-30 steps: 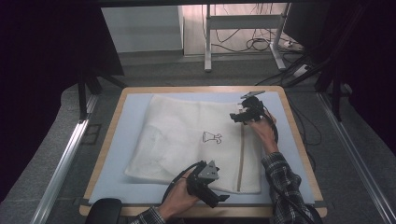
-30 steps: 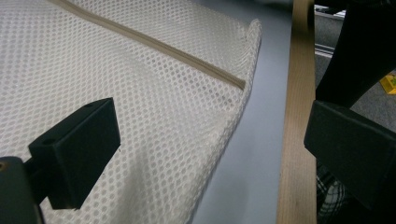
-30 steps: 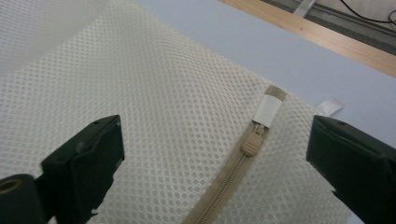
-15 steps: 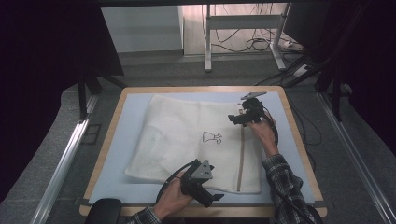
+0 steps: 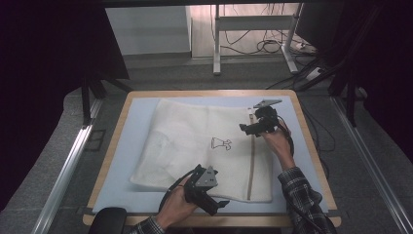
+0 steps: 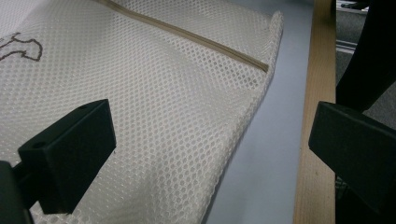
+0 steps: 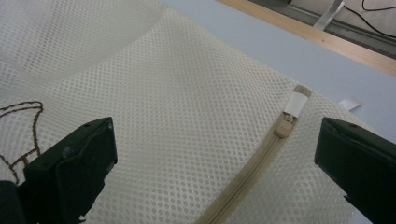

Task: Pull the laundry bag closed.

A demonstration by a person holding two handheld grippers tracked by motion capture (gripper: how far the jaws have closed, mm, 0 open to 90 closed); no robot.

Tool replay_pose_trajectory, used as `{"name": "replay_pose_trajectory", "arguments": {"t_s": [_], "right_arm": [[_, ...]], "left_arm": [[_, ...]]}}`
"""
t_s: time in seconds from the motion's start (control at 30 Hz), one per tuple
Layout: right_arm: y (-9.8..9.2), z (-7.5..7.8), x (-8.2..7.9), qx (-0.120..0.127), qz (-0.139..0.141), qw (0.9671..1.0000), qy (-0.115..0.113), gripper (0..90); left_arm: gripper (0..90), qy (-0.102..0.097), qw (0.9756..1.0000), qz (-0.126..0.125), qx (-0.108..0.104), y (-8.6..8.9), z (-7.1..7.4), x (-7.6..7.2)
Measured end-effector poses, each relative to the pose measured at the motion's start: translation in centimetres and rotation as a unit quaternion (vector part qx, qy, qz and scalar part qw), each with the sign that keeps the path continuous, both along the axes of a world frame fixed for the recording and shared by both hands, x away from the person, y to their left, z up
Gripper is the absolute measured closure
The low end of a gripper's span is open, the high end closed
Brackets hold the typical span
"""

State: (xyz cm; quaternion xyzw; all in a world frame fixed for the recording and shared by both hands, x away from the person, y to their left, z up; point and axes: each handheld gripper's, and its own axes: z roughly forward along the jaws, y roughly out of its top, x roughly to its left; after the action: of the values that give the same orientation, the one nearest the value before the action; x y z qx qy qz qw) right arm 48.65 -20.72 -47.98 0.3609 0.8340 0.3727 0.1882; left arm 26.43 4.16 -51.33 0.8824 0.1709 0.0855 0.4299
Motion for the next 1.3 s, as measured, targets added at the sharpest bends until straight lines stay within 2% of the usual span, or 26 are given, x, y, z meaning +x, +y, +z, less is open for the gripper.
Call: {"name": "replay_pose_trajectory", "arguments": {"t_s": [0.1, 0.17, 0.37, 0.43, 0.57, 0.8, 0.93, 1.23, 1.3], "right_arm": [[0.0, 0.2, -0.4, 0.003, 0.005, 1.0, -0.003, 0.0], [0.0, 0.2, -0.7, 0.002, 0.008, 1.0, -0.003, 0.0], [0.4, 0.0, -1.4, -0.011, 0.02, 0.9997, 0.006, 0.0], [0.5, 0.0, -1.7, -0.009, 0.023, 0.9997, 0.008, 0.0], [0.9, 0.0, -2.3, -0.004, 0.032, 0.9994, 0.007, 0.0], [0.9, 0.0, -3.3, -0.008, 0.039, 0.9992, 0.006, 0.0], [0.6, 0.1, -3.9, -0.001, 0.039, 0.9992, 0.005, 0.0], [0.1, 0.2, -5.3, 0.007, 0.044, 0.999, 0.003, 0.0], [0.0, 0.2, -5.6, 0.021, 0.048, 0.9986, 0.011, 0.0]], "left_arm": [[0.5, 0.002, 1.0, 0.004, -0.003, 0.1, -0.1, 0.0], [0.5, -0.002, 1.0, 0.005, 0.005, 0.4, -0.1, 0.0], [0.6, -0.01, 0.9999, 0.007, 0.007, 1.0, -0.1, -0.1], [0.6, -0.011, 0.9999, 0.008, 0.002, 1.1, -0.2, -0.1], [0.7, -0.017, 0.9998, 0.007, 0.01, 1.4, -0.2, -0.1], [1.1, -0.03, 0.9995, 0.004, 0.008, 1.7, -0.2, -0.3], [1.1, -0.033, 0.9994, 0.006, 0.01, 2.0, -0.1, -0.3], [1.0, -0.032, 0.9993, 0.022, -0.001, 2.7, -0.1, -0.3], [1.0, -0.033, 0.9992, 0.022, -0.001, 2.8, 0.0, -0.3]]}}
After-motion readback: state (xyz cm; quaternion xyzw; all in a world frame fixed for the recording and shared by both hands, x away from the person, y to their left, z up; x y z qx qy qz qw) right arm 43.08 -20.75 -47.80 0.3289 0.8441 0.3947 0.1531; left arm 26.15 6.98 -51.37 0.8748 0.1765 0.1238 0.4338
